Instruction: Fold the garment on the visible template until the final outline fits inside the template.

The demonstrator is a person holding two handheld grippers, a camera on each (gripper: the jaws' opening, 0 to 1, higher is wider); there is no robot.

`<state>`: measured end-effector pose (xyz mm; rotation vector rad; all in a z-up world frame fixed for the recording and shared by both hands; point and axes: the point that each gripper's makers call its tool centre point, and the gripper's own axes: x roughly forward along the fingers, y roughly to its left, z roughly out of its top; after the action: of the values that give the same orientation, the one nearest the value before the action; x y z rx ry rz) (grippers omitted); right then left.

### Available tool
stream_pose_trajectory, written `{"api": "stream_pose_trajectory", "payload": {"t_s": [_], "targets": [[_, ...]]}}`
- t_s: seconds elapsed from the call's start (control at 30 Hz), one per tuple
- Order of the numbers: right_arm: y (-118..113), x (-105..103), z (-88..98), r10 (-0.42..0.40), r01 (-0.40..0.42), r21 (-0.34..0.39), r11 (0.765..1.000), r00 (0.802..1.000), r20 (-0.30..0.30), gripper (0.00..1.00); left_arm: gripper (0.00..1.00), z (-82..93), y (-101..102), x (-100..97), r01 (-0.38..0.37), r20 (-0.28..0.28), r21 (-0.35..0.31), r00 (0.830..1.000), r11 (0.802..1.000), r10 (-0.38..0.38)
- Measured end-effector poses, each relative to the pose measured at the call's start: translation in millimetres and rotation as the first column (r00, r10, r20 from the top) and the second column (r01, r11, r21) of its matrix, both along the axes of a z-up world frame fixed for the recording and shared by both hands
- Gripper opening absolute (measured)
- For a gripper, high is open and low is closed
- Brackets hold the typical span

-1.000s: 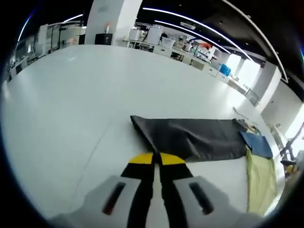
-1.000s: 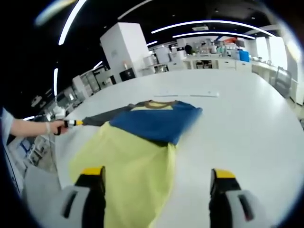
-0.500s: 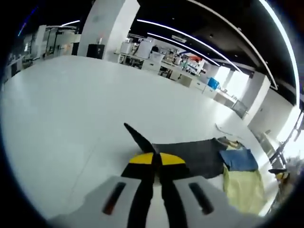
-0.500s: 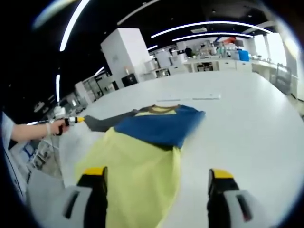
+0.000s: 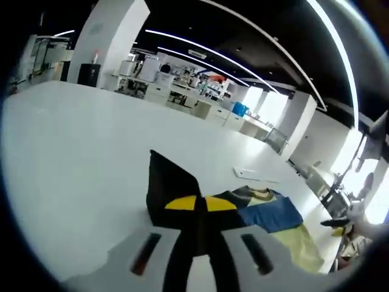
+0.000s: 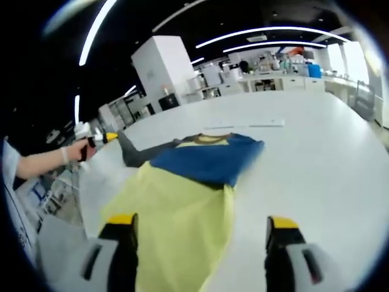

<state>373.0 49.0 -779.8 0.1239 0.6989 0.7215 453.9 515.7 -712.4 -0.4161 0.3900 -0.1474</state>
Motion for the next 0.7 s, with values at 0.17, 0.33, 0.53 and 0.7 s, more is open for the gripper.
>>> {"api": "stream_pose_trajectory", "payload": {"t_s": [0.17,0.33,0.53,0.7], "targets": [[-1.0,-3.7,3.4,-0.002,0.001,0.005,1.000,1.000,0.007,0.88,0.00,11.5,-28.4,11.2,0.065,0.036,-0.029,0.997,0.997,-0.064],[-2.0,-4.6,3.5,0.009,-0.008,-0.017,1.000,1.000,0.019,0.91,0.00,24.4,-68.5,18.2,0.135,0.074,-0.055,0.989,0.989,-0.130],[-1.7,-7.4,2.1,0.020,-0.020,-0.032,0.999,1.000,0.022,0.94,0.00,37.0,-105.2,37.9,0.213,0.119,-0.076,0.972,0.974,-0.203],[-3.2,-9.3,-1.1,0.023,-0.022,-0.036,0.999,1.000,0.016,0.95,0.00,50.8,-142.3,54.6,0.266,0.155,-0.069,0.955,0.961,-0.253]]}}
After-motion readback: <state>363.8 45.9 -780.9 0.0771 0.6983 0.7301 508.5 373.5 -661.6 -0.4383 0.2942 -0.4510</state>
